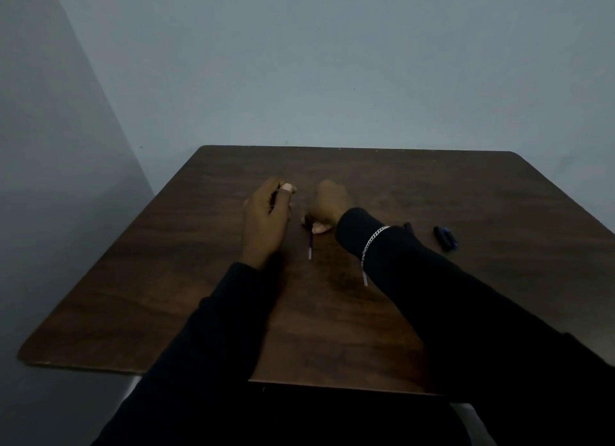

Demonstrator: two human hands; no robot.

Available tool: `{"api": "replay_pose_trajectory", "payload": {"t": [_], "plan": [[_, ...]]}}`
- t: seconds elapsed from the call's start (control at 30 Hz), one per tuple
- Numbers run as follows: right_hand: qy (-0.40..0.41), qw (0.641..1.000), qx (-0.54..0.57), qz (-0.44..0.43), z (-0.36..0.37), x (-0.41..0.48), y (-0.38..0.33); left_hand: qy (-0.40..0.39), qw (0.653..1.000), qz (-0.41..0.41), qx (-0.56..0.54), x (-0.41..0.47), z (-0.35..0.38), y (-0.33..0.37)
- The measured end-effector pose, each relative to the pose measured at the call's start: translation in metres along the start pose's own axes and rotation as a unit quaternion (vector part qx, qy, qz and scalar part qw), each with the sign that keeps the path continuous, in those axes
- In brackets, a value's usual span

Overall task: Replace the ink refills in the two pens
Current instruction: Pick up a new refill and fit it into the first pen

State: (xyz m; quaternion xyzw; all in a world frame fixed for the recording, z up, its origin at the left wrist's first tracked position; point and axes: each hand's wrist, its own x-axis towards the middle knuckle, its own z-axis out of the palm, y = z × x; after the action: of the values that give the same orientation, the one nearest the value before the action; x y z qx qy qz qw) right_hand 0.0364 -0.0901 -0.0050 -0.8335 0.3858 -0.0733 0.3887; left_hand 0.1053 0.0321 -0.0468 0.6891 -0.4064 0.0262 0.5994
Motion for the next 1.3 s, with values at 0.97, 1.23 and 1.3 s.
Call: {"api": "replay_pose_trajectory", "payload": {"t": [0.97, 1.23, 1.3], "plan": [[-0.001, 0.982, -0.182, 0.051, -0.062, -0.067, 0.051, -0.079, 0.995, 0.009, -0.058, -0.018, 0.022, 0.012], [0.005, 0.978, -0.202, 0.061, -0.048, -0.066, 0.047, -0.092, 0.995, 0.021, -0.038, -0.020, 0.022, 0.012], [0.014, 0.972, -0.228, 0.056, -0.041, -0.059, 0.050, -0.097, 0.995, 0.023, -0.029, -0.022, 0.022, 0.014]]}}
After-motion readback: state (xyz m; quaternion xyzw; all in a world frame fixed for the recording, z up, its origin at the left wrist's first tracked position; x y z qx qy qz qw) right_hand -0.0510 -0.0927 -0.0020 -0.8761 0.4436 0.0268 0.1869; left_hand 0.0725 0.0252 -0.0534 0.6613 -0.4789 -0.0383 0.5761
